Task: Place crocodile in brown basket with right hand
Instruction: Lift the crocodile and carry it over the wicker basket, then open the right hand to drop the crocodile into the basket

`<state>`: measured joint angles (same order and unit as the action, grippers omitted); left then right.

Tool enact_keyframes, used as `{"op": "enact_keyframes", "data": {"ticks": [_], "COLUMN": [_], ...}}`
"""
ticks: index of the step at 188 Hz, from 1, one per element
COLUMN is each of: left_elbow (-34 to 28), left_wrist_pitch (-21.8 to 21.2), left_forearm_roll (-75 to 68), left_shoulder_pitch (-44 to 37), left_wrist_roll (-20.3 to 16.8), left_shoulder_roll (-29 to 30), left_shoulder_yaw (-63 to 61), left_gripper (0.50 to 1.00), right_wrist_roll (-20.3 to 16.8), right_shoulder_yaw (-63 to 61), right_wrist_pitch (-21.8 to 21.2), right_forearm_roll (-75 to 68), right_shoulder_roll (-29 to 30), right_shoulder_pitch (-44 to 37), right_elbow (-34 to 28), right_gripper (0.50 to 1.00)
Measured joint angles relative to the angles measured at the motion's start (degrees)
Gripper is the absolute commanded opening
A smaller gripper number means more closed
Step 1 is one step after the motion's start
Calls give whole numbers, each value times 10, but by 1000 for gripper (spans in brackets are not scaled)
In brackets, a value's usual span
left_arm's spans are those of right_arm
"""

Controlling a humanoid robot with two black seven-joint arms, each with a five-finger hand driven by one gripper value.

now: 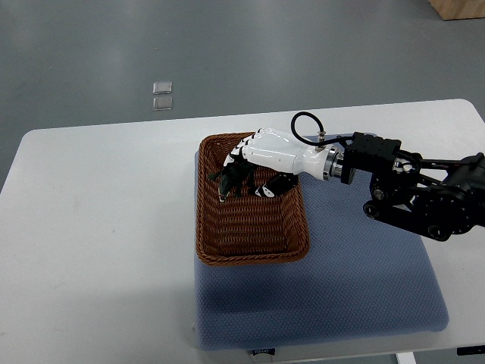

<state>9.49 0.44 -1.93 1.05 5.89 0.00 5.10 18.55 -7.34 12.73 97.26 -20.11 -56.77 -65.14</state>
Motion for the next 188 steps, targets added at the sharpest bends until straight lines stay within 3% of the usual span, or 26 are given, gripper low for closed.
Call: {"op": "enact_keyframes", "data": {"ticks": [76, 138, 188], "left_elbow": [0, 0, 0], "left_wrist_pitch": [0, 0, 0], "left_forearm_roll": [0, 0, 0], "left_shoulder_pitch": [0, 0, 0], "left_wrist_roll": [0, 0, 0], "left_shoulder_roll": [0, 0, 0], "left_shoulder_yaw": [0, 0, 0], "left_gripper": [1000, 1000, 1000], "right_wrist_roll": [0, 0, -6], "right_shoulder_yaw": [5, -24, -184], "right_wrist_pitch": [2, 3, -18], "right_forearm_roll": [20, 15, 10], "right_shoulder_roll": [8, 4, 3], "right_shoulder_pitch": [16, 28, 97], "right_elbow": [27, 27, 29], "right_gripper": [897, 921, 926]}}
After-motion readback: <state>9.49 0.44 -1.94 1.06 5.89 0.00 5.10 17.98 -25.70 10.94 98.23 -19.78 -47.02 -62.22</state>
